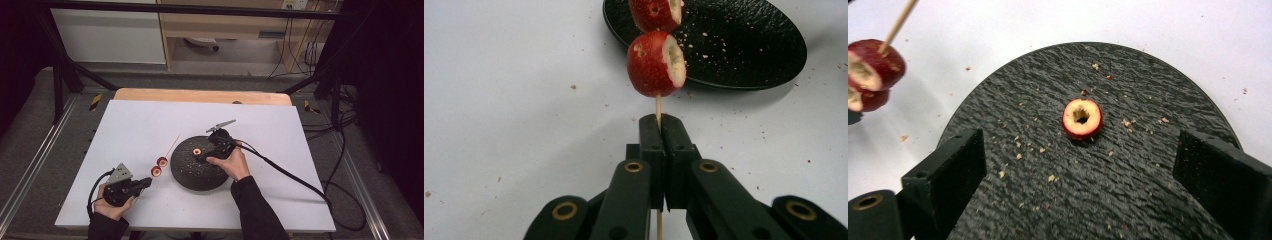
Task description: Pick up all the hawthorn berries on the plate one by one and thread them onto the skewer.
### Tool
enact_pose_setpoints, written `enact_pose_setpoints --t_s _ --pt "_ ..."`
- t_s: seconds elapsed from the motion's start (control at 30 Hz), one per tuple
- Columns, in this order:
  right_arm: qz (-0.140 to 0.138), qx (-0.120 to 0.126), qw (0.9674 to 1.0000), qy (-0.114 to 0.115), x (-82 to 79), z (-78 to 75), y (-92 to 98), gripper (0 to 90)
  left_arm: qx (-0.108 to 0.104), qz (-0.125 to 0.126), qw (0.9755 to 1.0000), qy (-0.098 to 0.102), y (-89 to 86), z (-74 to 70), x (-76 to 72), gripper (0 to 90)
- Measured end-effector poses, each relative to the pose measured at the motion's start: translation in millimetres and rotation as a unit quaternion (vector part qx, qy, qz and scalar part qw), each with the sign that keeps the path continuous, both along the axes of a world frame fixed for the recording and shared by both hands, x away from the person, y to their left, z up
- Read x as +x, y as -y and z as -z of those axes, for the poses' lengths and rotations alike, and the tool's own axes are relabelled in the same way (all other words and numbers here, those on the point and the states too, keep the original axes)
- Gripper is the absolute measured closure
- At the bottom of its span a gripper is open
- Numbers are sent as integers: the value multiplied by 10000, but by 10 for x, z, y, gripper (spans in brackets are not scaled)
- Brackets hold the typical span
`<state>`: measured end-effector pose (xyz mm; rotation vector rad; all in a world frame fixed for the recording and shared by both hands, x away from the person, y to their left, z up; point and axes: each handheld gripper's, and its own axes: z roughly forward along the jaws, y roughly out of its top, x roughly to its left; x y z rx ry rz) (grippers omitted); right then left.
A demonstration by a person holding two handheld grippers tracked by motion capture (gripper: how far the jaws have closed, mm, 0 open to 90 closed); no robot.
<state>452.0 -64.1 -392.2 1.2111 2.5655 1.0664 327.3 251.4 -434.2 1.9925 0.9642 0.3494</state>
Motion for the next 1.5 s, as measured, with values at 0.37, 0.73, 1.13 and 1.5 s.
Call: enact_pose_setpoints --t_s 0.37,0.73,1.13,1.5 --pt "31 -321 9993 -203 212 65 -156 153 -26 -31 10000 2 -12 -4 2 886" --pt "-6 -419 9982 -434 360 142 -294 233 -47 -43 10000 9 -18 -10 1 886" --pt "31 -490 9962 -721 459 199 -351 433 -83 -55 10000 -1 -23 -15 1 886" --pt "-8 -513 9938 -987 461 238 -355 567 -59 -44 10000 0 -17 -13 -1 886"
